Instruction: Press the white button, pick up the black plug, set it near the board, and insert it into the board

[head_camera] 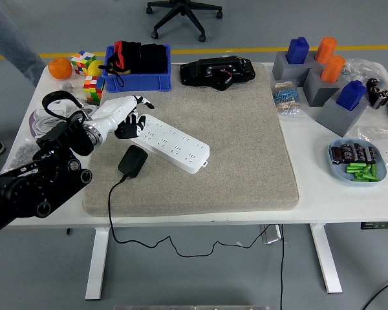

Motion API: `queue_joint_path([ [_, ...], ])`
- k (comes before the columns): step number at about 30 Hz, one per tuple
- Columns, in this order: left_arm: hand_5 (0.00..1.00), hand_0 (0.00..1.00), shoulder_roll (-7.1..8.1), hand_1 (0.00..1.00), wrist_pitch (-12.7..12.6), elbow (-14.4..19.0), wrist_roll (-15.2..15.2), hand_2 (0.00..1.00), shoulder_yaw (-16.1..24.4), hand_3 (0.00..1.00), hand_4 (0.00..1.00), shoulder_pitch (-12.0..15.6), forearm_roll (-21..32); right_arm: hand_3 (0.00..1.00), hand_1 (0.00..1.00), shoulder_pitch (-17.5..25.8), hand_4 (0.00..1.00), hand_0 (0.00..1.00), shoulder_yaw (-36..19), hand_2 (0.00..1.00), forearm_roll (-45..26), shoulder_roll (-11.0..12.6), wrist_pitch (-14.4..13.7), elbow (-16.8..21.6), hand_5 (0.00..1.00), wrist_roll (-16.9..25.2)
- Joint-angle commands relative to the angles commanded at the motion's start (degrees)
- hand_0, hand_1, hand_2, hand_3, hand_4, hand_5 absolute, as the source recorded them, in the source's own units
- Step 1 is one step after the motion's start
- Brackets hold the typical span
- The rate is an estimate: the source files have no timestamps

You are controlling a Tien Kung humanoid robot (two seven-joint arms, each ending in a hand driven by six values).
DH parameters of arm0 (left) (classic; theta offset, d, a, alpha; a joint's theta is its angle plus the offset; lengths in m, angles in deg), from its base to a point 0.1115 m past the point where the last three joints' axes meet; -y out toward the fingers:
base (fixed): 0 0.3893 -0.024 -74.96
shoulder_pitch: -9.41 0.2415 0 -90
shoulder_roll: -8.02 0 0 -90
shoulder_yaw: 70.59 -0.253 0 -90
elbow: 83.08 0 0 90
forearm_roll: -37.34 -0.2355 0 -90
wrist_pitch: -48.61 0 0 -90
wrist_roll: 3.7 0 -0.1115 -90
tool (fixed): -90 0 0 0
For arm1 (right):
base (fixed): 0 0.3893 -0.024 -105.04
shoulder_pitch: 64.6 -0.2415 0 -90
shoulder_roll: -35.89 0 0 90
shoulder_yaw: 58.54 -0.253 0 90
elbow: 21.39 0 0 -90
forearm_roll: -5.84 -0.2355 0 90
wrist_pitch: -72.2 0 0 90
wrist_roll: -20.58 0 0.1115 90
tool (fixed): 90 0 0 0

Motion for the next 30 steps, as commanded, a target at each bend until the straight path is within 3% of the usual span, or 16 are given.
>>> queue_joint_path([
  [8,0.002,0.063,-3.02,0.045,2.1,-6.8,1.9,0.061,-4.6,0.65,0.058,-3.4,-1.7,0.641,0.656,0.1,0.762,0.827,0.1,0.659,-0.2,0.2,0.0,0.1,0.502,0.0],
  [15,0.002,0.046,-4.07,0.034,2.2,-8.8,2.0,0.058,-6.3,0.644,0.002,-4.1,-2.1,0.64,0.656,0.2,0.762,0.826,0.0,0.658,-0.3,0.3,0.0,0.1,0.502,0.0],
  [30,0.002,0.048,-5.65,0.038,2.4,-13.4,2.8,0.064,-6.2,0.645,0.002,-5.0,-4.8,0.641,0.656,0.2,0.763,0.827,0.3,0.658,-0.5,0.2,0.0,0.2,0.503,0.0],
])
